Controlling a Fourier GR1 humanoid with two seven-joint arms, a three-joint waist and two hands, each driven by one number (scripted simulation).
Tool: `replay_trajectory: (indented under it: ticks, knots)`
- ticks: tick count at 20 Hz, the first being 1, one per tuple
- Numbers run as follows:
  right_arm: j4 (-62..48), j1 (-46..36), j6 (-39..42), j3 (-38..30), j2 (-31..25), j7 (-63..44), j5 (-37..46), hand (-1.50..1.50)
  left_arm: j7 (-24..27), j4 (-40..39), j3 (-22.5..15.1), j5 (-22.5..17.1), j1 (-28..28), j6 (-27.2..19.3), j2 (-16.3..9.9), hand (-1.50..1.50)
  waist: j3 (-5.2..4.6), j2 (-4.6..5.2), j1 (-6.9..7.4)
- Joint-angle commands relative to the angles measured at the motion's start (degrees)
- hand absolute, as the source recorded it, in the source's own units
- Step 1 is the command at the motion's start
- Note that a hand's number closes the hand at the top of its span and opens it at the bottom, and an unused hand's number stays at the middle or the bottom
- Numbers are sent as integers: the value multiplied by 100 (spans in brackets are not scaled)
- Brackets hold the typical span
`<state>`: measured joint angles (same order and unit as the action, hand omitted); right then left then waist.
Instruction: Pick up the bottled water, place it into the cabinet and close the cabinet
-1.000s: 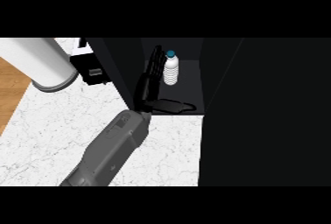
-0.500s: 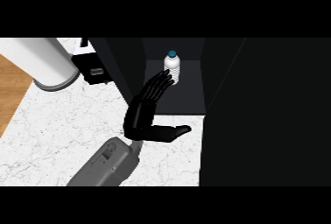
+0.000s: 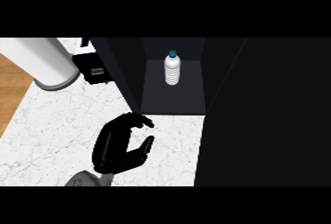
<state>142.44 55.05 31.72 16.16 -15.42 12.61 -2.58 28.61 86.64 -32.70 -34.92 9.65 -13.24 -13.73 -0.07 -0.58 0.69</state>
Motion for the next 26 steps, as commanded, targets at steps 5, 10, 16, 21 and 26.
replay_trajectory:
  ticks: [5, 10, 16, 21, 26]
  knots:
    - [1272, 284, 419, 456, -548, -11, 638, 150, 24, 1046, 677, -451, -1120, 277, -920, -150, -7, -19, -61]
    - [1378, 369, 594, 1346, -838, -275, 1063, 150, 29, 1508, 957, -786, -1635, 418, -1106, -150, -23, -43, -77]
    - [1216, -484, 577, 2105, -903, -724, 1358, 150, -52, 1787, 1330, -1154, -2018, 723, -1475, -150, -57, -46, 102]
    - [1126, -853, 529, 2414, -1048, -944, 1324, 150, -69, 1976, 1574, -1390, -2311, 1052, -1777, -150, -80, -63, 203]
    - [708, -856, 1, 3109, -583, -1174, 815, 150, -61, 2111, 1885, -1678, -2687, 1405, -2067, -150, -72, 20, 356]
